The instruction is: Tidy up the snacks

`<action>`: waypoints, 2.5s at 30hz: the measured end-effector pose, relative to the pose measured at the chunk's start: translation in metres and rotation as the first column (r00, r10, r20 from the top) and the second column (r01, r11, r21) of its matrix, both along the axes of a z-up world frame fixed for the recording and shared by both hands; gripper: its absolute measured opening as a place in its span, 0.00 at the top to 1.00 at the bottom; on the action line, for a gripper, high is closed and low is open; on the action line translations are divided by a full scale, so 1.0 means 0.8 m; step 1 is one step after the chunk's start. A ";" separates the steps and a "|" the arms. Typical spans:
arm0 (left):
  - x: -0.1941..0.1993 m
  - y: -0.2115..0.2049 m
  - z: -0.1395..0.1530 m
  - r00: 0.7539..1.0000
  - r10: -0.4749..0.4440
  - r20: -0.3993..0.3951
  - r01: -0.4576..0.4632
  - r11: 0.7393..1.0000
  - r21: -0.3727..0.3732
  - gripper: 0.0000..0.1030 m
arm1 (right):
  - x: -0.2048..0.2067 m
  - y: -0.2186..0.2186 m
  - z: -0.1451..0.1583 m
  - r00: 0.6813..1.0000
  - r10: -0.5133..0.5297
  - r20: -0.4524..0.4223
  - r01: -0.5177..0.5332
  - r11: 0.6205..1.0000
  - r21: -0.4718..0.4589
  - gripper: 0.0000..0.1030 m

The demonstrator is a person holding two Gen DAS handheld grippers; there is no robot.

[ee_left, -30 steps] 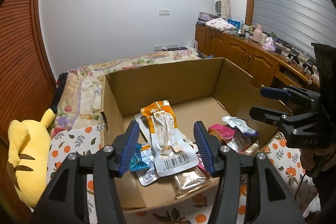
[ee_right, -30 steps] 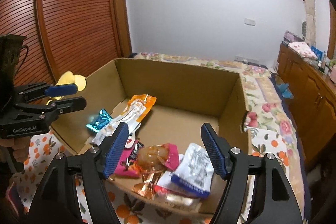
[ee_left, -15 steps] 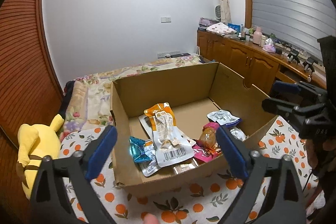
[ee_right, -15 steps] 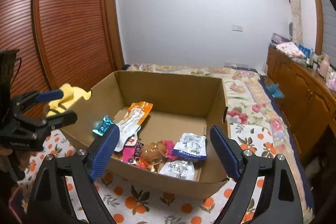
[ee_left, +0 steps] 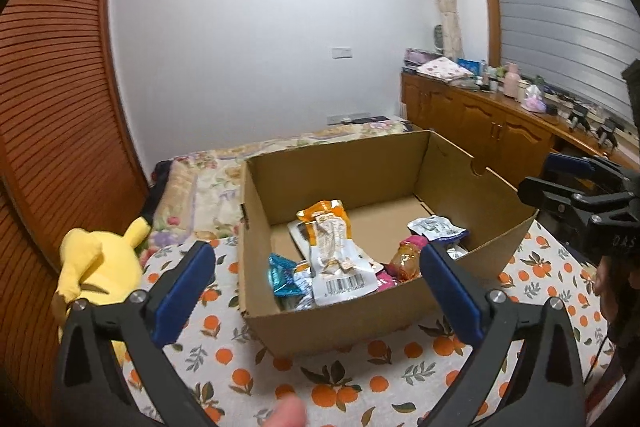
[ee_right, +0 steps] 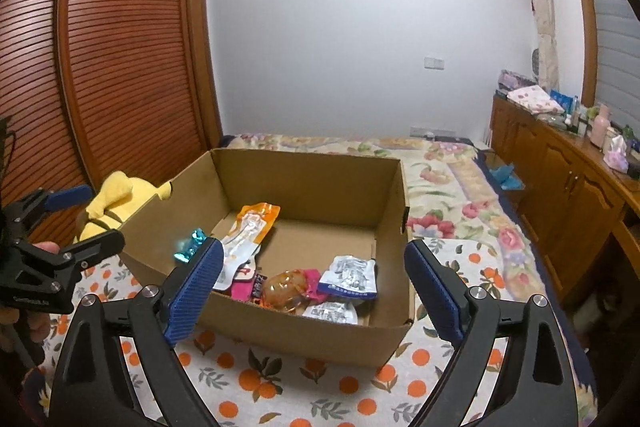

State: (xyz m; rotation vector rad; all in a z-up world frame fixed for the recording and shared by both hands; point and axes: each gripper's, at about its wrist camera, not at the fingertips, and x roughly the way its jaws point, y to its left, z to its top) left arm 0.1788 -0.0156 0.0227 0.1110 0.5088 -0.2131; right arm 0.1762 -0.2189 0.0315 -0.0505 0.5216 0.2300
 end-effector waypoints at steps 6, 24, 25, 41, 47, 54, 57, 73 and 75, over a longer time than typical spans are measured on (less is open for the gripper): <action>-0.032 -0.001 0.007 0.999 0.037 0.016 -0.036 0.999 -0.018 0.00 | -0.020 0.007 0.001 1.000 -0.020 0.012 0.020 0.999 -0.026 0.09; -0.095 0.000 0.002 0.996 0.085 0.027 -0.084 0.996 -0.026 0.00 | -0.097 0.013 0.007 0.992 -0.094 0.079 0.096 0.995 -0.026 0.09; -0.098 0.001 0.002 0.996 0.087 0.026 -0.086 0.996 -0.028 0.00 | -0.100 0.013 0.006 0.992 -0.096 0.082 0.099 0.995 -0.026 0.09; -0.137 0.009 -0.009 0.993 0.106 0.044 -0.103 0.993 -0.051 0.00 | -0.148 0.004 0.009 0.978 -0.151 0.146 0.152 0.988 0.005 0.09; -0.141 0.012 -0.018 0.993 0.113 0.031 -0.111 0.992 -0.054 0.00 | -0.156 0.005 0.006 0.977 -0.154 0.150 0.155 0.988 0.005 0.09; -0.141 0.014 -0.022 0.992 0.121 0.023 -0.119 0.991 -0.059 0.00 | -0.157 0.010 -0.002 0.977 -0.155 0.149 0.158 0.987 -0.006 0.09; -0.142 0.016 -0.023 0.992 0.122 0.027 -0.120 0.991 -0.060 0.00 | -0.157 0.009 -0.003 0.977 -0.155 0.149 0.157 0.988 -0.004 0.09; -0.142 0.017 -0.024 0.992 0.121 0.028 -0.120 0.991 -0.060 0.00 | -0.157 0.008 -0.006 0.977 -0.156 0.145 0.158 0.987 -0.001 0.09; -0.141 0.016 -0.024 0.992 0.122 0.028 -0.120 0.991 -0.061 0.00 | -0.158 0.008 -0.006 0.977 -0.156 0.146 0.158 0.987 -0.002 0.09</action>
